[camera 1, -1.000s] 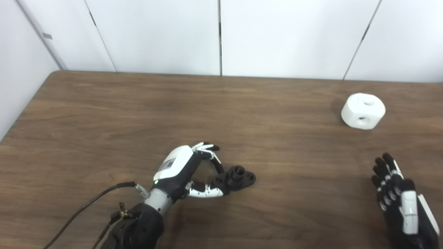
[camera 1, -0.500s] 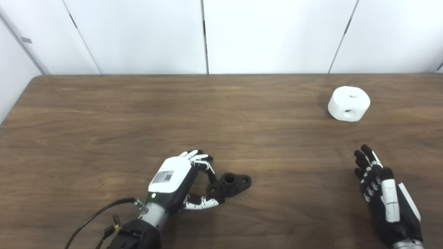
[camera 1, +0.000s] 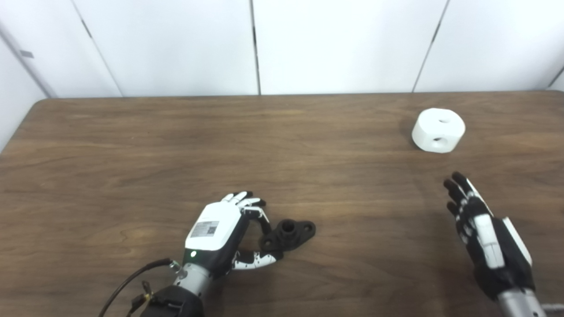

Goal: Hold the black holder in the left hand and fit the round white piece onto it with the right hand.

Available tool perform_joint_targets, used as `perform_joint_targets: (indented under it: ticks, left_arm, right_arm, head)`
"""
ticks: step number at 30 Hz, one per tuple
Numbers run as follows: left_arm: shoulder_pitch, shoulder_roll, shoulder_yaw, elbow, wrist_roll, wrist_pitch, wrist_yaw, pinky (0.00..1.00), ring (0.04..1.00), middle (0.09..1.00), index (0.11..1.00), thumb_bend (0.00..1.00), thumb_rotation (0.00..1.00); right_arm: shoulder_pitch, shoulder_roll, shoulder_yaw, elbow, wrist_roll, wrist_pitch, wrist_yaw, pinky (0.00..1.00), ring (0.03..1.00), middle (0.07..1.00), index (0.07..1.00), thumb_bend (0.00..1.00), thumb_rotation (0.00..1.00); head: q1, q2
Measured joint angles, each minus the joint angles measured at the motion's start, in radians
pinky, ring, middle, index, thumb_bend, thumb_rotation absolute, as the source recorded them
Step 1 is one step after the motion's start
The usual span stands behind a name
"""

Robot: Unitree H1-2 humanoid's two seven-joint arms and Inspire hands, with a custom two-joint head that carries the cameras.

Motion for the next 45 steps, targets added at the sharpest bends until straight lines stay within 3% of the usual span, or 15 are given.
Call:
perform_joint_targets:
  ticks: [5, 11, 21, 29, 33, 40, 45]
  left_arm:
    - [0.005, 0.0, 0.012, 0.002, -0.012, -0.011, 0.0, 0.9, 0.9, 0.815, 0.49, 0.52, 0.05]
    - [0.008, 0.003, 0.031, 0.009, -0.038, -0.044, 0.002, 0.89, 0.891, 0.808, 0.489, 0.52, 0.05]
    - [0.01, 0.008, 0.055, 0.012, -0.051, -0.072, -0.001, 0.87, 0.886, 0.804, 0.489, 0.52, 0.05]
    - [0.009, 0.014, 0.06, 0.013, -0.054, -0.076, -0.01, 0.87, 0.887, 0.808, 0.489, 0.52, 0.05]
    - [0.01, 0.013, 0.063, 0.013, -0.062, -0.076, -0.009, 0.87, 0.887, 0.806, 0.489, 0.52, 0.05]
    - [0.011, 0.012, 0.063, 0.013, -0.067, -0.076, -0.01, 0.88, 0.89, 0.809, 0.49, 0.52, 0.05]
    - [0.013, 0.012, 0.064, 0.013, -0.069, -0.076, -0.009, 0.88, 0.889, 0.808, 0.489, 0.51, 0.05]
  right_arm:
    - [-0.106, -0.025, -0.032, -0.004, -0.059, 0.044, -0.025, 1.0, 0.982, 0.935, 0.935, 0.7, 0.58]
    - [-0.22, -0.049, -0.026, 0.026, -0.188, 0.075, -0.052, 0.99, 0.962, 0.919, 0.901, 0.73, 0.45]
    - [-0.361, -0.104, 0.005, 0.137, -0.431, 0.094, -0.095, 0.94, 0.922, 0.91, 0.89, 0.76, 0.43]
    - [-0.459, -0.163, 0.041, 0.245, -0.533, 0.095, -0.092, 1.0, 0.996, 0.949, 0.898, 0.8, 0.39]
    - [-0.521, -0.208, 0.064, 0.286, -0.565, 0.11, -0.062, 0.99, 1.0, 0.955, 0.893, 0.83, 0.35]
    - [-0.63, -0.31, 0.146, 0.338, -0.644, 0.204, 0.066, 0.9, 1.0, 0.956, 0.845, 0.91, 0.3]
    - [-0.676, -0.33, 0.17, 0.373, -0.704, 0.221, 0.173, 0.85, 1.0, 0.944, 0.819, 0.97, 0.26]
  head:
    - [-0.035, -0.015]
    - [-0.074, -0.028]
    - [-0.124, -0.051]
    - [-0.134, -0.097]
    - [-0.135, -0.1]
    - [-0.13, -0.107]
    - [-0.126, -0.104]
